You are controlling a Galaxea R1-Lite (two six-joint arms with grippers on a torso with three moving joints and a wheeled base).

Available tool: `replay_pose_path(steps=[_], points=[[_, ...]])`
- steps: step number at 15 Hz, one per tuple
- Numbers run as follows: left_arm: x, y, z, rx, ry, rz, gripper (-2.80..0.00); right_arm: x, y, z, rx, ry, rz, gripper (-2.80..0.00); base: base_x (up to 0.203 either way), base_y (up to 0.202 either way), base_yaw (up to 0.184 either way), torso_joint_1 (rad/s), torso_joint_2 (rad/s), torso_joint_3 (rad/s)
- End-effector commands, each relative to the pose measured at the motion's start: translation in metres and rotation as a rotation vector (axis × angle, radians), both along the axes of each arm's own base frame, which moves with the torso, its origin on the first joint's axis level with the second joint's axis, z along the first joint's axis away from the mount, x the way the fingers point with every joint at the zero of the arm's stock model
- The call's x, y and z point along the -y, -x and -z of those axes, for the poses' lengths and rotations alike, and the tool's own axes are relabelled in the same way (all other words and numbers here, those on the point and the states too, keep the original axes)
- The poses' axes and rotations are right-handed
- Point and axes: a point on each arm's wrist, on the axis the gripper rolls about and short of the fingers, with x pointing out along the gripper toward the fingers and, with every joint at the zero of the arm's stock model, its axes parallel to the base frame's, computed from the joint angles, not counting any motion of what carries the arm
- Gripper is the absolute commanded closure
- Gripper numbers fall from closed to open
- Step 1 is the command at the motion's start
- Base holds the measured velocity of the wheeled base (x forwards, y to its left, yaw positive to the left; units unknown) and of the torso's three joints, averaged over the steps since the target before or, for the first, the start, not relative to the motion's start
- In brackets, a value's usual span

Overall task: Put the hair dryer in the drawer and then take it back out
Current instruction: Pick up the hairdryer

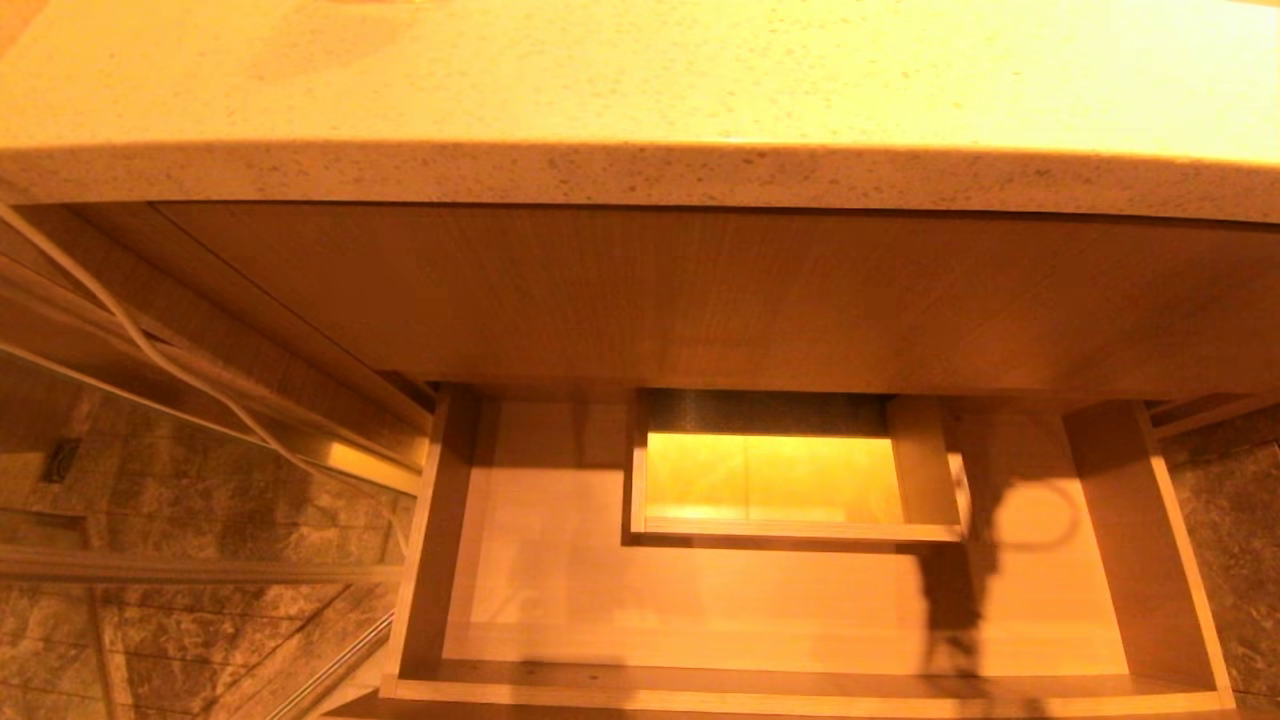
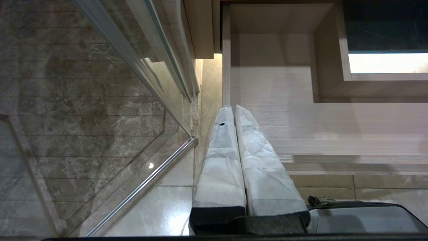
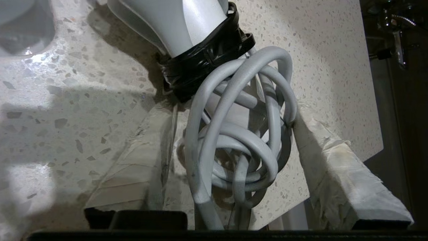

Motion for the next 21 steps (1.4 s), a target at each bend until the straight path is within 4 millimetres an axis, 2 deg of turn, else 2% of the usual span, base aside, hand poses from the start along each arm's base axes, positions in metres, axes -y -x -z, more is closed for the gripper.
replay_pose_path(steps=[1,9,13,21], points=[[0.000,0.000,0.000,-0.001,0.000,0.000,0.00,0.002,-0.005,0.003,-0.016,-0.005,-0.004,0.00,0.000,0.000,0.000,0.000,0.00,0.000],[0.000,0.000,0.000,-0.001,0.000,0.000,0.00,-0.001,0.005,-0.004,0.016,0.023,-0.004,0.00,0.000,0.000,0.000,0.000,0.00,0.000],[0.000,0.000,0.000,-0.001,0.000,0.000,0.00,-0.011,0.035,-0.019,0.065,0.088,-0.008,0.00,0.000,0.000,0.000,0.000,0.00,0.000],[0.000,0.000,0.000,-0.001,0.000,0.000,0.00,-0.021,0.063,-0.029,0.098,0.151,-0.010,0.00,0.000,0.000,0.000,0.000,0.00,0.000]])
